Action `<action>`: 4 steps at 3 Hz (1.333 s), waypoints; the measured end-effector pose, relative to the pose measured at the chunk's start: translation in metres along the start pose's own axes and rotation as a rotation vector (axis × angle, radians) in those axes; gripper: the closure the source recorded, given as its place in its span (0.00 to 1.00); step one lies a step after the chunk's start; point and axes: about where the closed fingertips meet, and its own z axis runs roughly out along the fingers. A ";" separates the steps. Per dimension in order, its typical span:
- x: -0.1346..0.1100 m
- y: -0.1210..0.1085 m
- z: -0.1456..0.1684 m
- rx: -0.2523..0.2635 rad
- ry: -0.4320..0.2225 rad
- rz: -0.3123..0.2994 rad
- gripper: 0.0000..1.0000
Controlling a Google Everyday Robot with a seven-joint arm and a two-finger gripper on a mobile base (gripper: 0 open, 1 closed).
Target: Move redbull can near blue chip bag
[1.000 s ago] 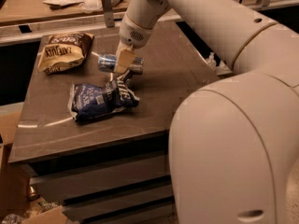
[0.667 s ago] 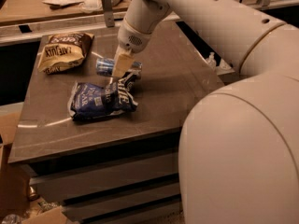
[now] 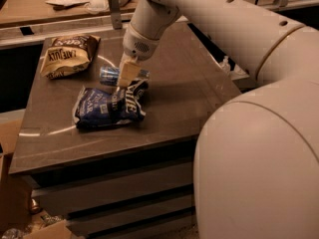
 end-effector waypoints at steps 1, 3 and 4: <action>-0.001 0.000 0.003 -0.015 -0.001 -0.009 0.14; 0.000 -0.004 0.006 -0.031 -0.005 -0.031 0.00; 0.004 -0.010 0.003 -0.011 -0.023 -0.015 0.00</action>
Offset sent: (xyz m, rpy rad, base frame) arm 0.0032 -0.0007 -0.0020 0.0035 0.0179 0.0447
